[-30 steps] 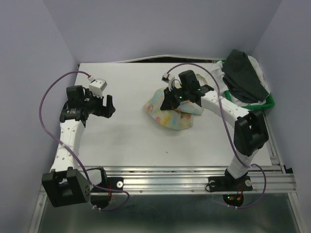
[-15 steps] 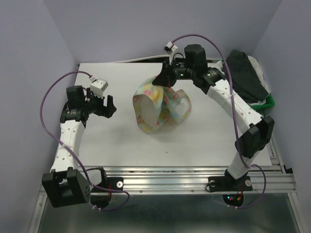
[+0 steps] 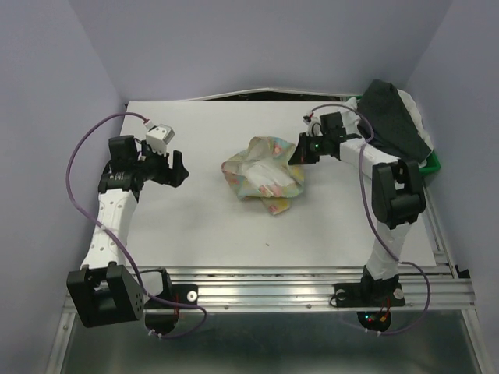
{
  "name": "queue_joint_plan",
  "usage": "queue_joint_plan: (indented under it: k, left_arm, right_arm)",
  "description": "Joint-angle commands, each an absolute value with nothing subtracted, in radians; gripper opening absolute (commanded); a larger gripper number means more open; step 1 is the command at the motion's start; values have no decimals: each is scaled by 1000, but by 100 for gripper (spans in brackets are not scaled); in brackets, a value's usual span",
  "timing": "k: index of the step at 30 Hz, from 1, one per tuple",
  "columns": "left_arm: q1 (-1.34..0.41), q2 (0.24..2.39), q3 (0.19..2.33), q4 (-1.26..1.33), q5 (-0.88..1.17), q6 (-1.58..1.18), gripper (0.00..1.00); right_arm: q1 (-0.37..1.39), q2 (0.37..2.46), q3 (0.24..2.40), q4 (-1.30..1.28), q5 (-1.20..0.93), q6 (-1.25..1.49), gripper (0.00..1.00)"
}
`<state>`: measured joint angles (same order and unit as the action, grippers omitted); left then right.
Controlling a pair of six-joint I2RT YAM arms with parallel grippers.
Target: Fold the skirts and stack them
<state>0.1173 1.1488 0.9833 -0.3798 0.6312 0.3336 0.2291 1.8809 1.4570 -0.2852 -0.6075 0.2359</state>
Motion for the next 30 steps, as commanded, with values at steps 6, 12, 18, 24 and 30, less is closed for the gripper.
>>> queue_joint_plan:
  k: [6,12,18,24,30]
  left_arm:
    - [35,1190,911,-298,617,443,85]
    - [-29,1224,919,-275,707,748,85]
    - [-225,1317,1026,-285,628,1040,85]
    - [-416,1436,1112,-235,554,1051,84]
    - [-523,1552,1170,-199,540,1023,82]
  right_arm:
    - [225,1977,1394,-270,-558,244,1]
    - [216,1963,1397,-288,-563,189,3]
    - [216,1963,1427,-348,-586,172,8]
    - [216,1944,1419,-364,-577,166,15]
    - [216,1934,1423,-374,-574,166,17]
